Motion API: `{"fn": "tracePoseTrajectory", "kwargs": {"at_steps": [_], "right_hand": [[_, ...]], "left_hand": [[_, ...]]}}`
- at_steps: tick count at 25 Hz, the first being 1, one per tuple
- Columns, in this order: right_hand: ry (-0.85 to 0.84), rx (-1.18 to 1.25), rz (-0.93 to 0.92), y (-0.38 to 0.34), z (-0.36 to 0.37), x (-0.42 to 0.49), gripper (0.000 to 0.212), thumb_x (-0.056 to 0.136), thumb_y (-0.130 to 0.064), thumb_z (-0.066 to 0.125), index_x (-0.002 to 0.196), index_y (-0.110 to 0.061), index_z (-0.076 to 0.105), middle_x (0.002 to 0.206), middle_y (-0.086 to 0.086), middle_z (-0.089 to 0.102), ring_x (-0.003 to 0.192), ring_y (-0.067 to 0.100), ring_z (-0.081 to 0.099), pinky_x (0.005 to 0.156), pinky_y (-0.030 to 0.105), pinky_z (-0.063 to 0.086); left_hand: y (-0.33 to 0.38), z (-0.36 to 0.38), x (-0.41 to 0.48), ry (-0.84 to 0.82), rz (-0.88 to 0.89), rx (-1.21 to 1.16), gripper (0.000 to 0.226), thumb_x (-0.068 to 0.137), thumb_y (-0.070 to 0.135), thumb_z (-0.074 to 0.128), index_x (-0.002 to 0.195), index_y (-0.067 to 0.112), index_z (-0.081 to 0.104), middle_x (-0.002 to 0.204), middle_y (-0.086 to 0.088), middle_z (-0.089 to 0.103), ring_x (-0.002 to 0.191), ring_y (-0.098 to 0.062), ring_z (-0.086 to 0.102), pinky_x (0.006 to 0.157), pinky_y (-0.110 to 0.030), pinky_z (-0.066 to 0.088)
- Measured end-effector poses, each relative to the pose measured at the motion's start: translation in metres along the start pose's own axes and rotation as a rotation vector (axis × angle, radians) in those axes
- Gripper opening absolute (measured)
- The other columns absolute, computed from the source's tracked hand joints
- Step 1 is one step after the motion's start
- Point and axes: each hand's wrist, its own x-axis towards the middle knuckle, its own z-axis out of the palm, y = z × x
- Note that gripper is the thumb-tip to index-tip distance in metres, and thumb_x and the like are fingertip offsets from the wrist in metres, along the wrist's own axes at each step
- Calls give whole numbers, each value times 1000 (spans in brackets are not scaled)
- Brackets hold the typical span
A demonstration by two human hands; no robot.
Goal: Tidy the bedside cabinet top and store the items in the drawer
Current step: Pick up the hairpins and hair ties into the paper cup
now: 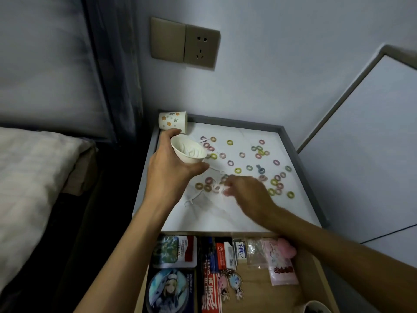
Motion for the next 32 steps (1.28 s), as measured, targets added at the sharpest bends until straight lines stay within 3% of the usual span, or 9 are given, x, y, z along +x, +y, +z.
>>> {"fn": "tracePoseTrajectory", "kwargs": {"at_steps": [2, 5, 11, 15, 18, 21, 24, 29, 32], "right_hand": [[80, 256, 48, 0, -32, 13, 16, 94, -20, 60, 107, -13, 68, 86, 1, 72, 69, 1, 64, 73, 28, 57], [169, 342, -153, -16, -89, 38, 20, 89, -14, 67, 107, -11, 74, 87, -3, 74, 69, -9, 62, 68, 8, 47], [-138, 51, -560, -63, -105, 69, 22, 85, -18, 71, 107, -19, 75, 99, -6, 73, 85, -3, 59, 75, 9, 42], [54, 366, -286, -39, -93, 78, 14, 88, -16, 69, 100, -18, 75, 98, -8, 72, 90, 2, 65, 80, 13, 48], [23, 194, -5, 0, -50, 86, 14, 86, -16, 70, 99, -12, 75, 98, 2, 73, 87, 10, 67, 76, 13, 47], [-78, 66, 135, 18, -2, 90, 23, 86, -23, 72, 107, -12, 71, 105, 5, 69, 94, 19, 65, 82, 26, 51], [-70, -32, 131, 20, 21, 98, 20, 88, -23, 69, 105, -12, 70, 107, 8, 66, 95, 25, 64, 83, 36, 53], [-103, -241, 79, 19, 18, 94, 18, 94, -11, 59, 110, -5, 62, 108, 14, 62, 93, 28, 62, 77, 33, 50], [-21, -130, 86, 17, 3, 80, 17, 96, -15, 57, 111, -8, 58, 103, 11, 66, 85, 24, 65, 71, 31, 52]], "left_hand": [[-1, -1, 0, -7, 4, 31, 84, 60, 20, 91, 130, 28, 45, 107, 15, 56, 100, -12, 55, 83, -31, 51], [-1, 4, 0, -31, 15, 90, 90, 57, 22, 91, 133, 27, 44, 116, 7, 59, 103, -18, 56, 85, -35, 51], [3, 11, -1, -60, 22, 87, 93, 57, 20, 91, 135, 30, 41, 110, 6, 62, 99, -20, 62, 82, -43, 54], [3, 5, 1, 3, 21, 73, 88, 57, 19, 91, 132, 27, 46, 109, 9, 60, 101, -17, 60, 83, -41, 53], [0, -1, 2, 33, 15, 56, 85, 58, 20, 92, 130, 28, 47, 109, 13, 58, 102, -14, 58, 84, -35, 52], [0, -3, 2, 41, 17, 56, 86, 59, 21, 92, 131, 27, 46, 110, 13, 58, 101, -11, 57, 83, -31, 51], [-1, -2, 3, 42, 22, 66, 87, 59, 21, 91, 133, 26, 46, 115, 9, 60, 103, -12, 57, 84, -29, 50], [0, -2, 4, 40, 20, 59, 88, 60, 21, 92, 134, 25, 45, 118, 7, 60, 104, -14, 57, 84, -27, 50], [1, -2, 4, 35, 24, 51, 88, 60, 21, 91, 135, 25, 44, 116, 9, 58, 103, -13, 57, 83, -26, 49]]}}
